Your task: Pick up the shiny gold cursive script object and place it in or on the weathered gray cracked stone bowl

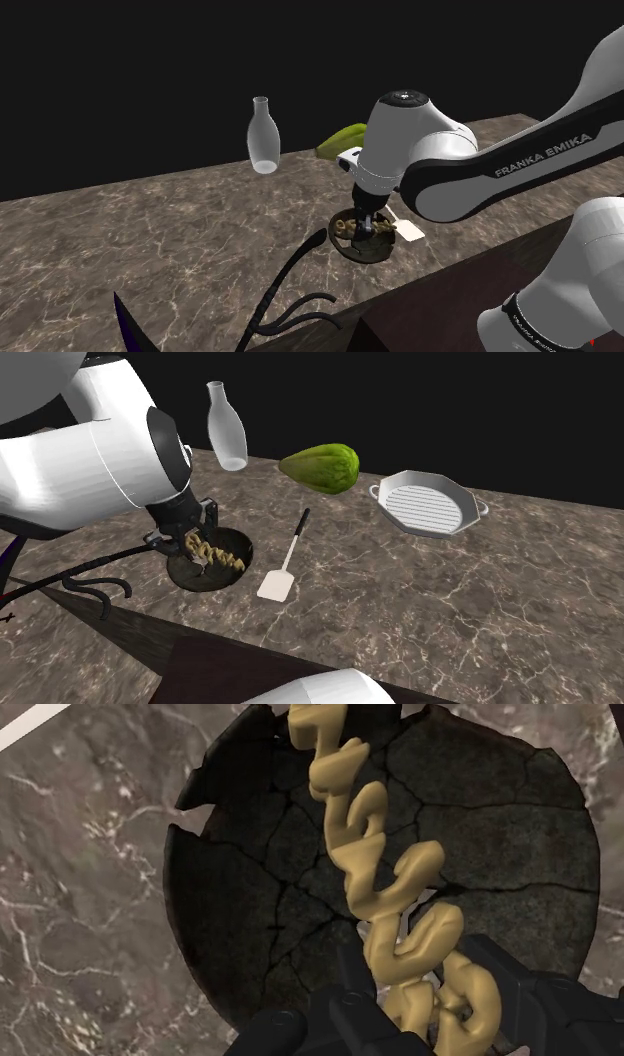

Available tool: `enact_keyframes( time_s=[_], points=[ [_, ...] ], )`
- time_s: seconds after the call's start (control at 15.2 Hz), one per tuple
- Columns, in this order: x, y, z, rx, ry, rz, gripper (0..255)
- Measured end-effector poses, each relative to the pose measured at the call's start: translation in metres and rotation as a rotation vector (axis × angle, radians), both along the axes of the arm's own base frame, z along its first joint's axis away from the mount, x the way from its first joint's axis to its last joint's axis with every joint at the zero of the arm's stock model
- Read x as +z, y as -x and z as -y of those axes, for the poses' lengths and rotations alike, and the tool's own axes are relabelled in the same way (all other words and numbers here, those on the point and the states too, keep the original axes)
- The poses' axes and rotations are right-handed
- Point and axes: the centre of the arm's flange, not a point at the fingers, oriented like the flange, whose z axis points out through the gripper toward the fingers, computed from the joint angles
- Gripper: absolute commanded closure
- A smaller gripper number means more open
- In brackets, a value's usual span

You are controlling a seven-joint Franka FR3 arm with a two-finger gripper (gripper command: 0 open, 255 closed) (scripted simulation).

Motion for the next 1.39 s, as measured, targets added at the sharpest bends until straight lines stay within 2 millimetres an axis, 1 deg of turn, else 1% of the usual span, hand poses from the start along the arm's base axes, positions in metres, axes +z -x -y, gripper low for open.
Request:
enact_keyframes(
  time_s=[0.26,0.33,0.73,0.79,0.99,1.19,1.39],
  points=[
    [-0.001,0.0,0.0,0.0,0.0,0.0,255],
    [-0.001,0.0,0.0,0.0,0.0,0.0,0],
    [-0.001,0.0,0.0,0.0,0.0,0.0,0],
    [0.005,0.0,0.001,0.0,0.0,0.001,0],
    [0.037,0.003,-0.003,0.0,-0.001,0.002,0],
    [0.047,0.003,-0.002,0.0,0.0,0.001,0],
    [0.049,0.003,-0.001,0.0,0.0,0.001,0]
  ],
)
